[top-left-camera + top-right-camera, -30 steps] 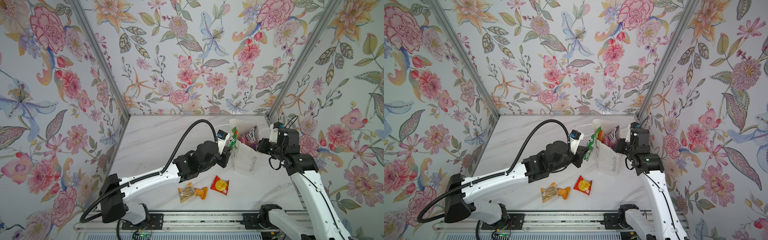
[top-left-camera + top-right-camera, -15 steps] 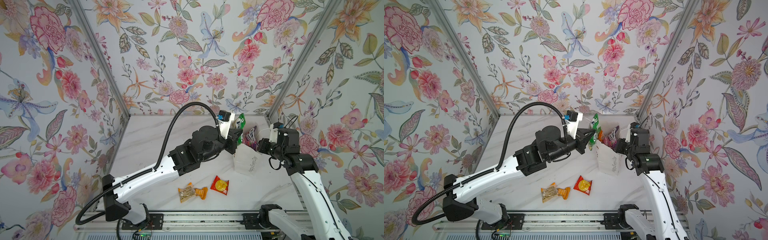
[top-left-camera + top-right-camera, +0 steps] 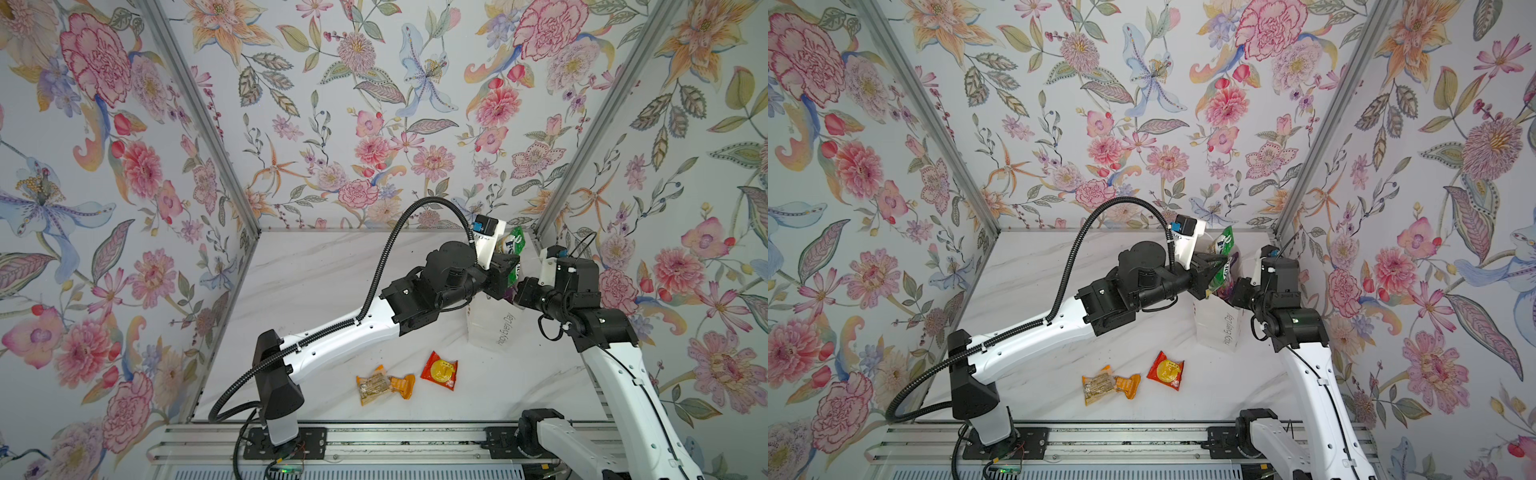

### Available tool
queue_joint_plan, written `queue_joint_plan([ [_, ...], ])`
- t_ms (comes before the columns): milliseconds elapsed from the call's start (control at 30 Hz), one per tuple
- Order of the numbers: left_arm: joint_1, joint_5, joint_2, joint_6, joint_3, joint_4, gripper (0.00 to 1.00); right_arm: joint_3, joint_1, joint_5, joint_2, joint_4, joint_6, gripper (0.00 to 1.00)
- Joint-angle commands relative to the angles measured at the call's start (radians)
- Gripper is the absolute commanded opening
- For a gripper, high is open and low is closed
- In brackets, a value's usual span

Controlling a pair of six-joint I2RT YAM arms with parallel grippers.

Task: Place the snacks into the paper bag
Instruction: Place the snack in the paper bag.

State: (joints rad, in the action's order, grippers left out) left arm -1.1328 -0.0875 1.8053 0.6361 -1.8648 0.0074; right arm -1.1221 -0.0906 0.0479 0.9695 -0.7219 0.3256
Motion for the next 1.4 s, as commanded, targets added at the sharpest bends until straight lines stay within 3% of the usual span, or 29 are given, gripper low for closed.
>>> queue_joint_plan([
  [0, 0.002, -0.038, 0.021, 0.006, -0.106, 0.041, 0.00, -0.008, -0.008, 0.026, -0.027, -0.001, 0.002, 0.00],
  [333, 0.004, 0.026, 0.131, -0.017, -0.327, -0.103, 0.00, -0.011, -0.008, 0.024, -0.023, -0.001, 0.000, 0.00],
  [633, 0.030, 0.119, 0.183, 0.033, -0.372, -0.206, 0.00, -0.004, -0.007, 0.014, -0.029, -0.002, -0.005, 0.00],
  [733, 0.048, 0.091, 0.218, 0.056, -0.396, -0.223, 0.00, -0.008, -0.007, 0.014, -0.031, -0.004, -0.004, 0.00],
  [1167, 0.057, 0.167, 0.377, 0.108, -0.609, -0.469, 0.00, -0.002, -0.003, 0.009, -0.040, -0.006, -0.007, 0.00],
  [1300, 0.059, 0.132, 0.503, 0.132, -0.783, -0.601, 0.00, -0.004, -0.001, 0.010, -0.036, -0.007, -0.007, 0.00],
  [1367, 0.060, 0.130, 0.609, 0.142, -0.984, -0.724, 0.00, -0.005, -0.001, 0.009, -0.035, -0.007, -0.007, 0.00],
])
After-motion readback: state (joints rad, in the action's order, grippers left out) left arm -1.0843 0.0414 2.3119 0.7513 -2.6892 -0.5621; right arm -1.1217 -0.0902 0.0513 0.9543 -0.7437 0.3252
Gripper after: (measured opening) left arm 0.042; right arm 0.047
